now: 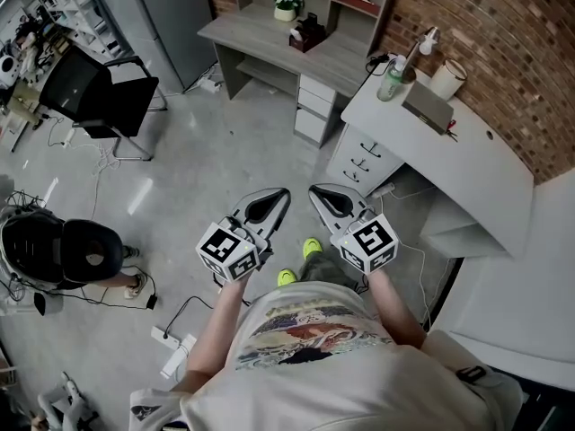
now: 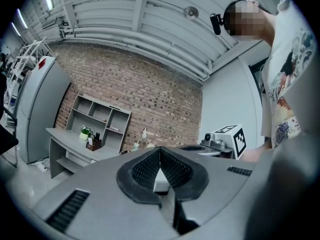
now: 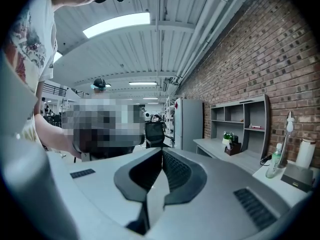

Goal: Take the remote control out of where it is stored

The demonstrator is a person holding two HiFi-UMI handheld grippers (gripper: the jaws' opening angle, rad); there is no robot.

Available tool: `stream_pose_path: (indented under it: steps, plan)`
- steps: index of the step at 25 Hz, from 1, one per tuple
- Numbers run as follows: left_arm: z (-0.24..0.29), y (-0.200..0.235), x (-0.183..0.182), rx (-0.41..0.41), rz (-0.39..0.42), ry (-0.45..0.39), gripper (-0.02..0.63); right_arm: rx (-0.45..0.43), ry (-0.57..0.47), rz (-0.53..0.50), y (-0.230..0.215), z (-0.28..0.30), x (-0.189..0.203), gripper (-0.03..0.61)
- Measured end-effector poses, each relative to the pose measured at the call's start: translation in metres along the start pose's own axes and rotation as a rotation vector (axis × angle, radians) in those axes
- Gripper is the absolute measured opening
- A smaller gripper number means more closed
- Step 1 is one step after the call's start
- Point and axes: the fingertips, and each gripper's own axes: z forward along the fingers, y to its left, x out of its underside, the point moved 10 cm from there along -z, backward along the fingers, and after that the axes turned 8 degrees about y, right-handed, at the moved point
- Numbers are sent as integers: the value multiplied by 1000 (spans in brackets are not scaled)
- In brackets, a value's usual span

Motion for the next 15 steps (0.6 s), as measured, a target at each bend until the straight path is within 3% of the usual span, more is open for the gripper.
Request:
stream_pose_path:
  steps: [15]
  plan:
    - [35, 56, -9, -94, -59, 28, 6, -96, 24, 8, -71, 66, -4, 8]
